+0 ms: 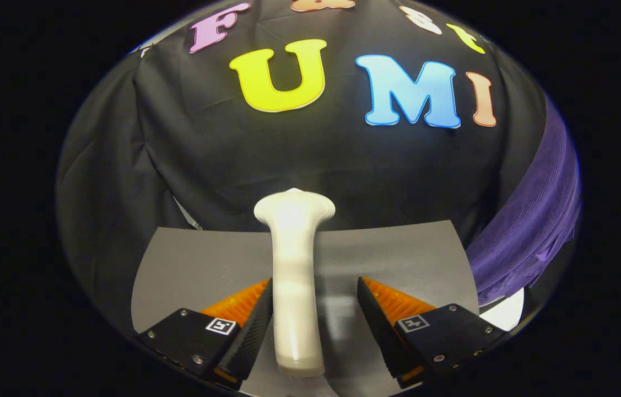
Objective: Iron the clothes twice with a garment steamer, once on the left side and once on the right side.
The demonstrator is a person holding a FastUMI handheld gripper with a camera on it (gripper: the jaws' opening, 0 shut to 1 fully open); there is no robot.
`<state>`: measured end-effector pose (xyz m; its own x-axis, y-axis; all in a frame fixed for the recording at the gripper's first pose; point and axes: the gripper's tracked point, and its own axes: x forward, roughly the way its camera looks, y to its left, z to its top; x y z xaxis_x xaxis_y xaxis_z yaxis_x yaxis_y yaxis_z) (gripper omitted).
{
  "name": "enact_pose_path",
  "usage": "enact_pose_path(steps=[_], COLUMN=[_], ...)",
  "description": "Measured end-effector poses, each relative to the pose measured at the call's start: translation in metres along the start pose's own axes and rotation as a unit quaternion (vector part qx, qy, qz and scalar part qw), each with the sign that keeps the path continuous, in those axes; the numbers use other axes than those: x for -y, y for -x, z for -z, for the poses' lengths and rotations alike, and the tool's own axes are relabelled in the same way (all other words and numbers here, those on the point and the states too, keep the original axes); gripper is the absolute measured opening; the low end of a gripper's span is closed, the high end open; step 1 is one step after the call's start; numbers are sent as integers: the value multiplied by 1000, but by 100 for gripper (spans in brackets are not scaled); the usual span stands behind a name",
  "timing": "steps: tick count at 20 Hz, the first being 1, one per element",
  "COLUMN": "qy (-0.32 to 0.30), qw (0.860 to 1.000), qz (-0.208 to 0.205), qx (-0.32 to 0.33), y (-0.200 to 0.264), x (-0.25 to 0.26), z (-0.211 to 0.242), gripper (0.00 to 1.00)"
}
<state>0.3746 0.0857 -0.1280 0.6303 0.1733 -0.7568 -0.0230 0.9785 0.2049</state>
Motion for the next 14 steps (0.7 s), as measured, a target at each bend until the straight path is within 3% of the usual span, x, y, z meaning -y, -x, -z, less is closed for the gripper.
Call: enact_pose_path(steps=[3, 9, 14], qy=[1, 29, 17], qw=[999, 998, 998], qz=[11, 44, 54], qx=[-33, -33, -17], y=[-10, -12, -6], x=[-3, -4, -3], z=[11, 18, 23], gripper=[84, 47, 41])
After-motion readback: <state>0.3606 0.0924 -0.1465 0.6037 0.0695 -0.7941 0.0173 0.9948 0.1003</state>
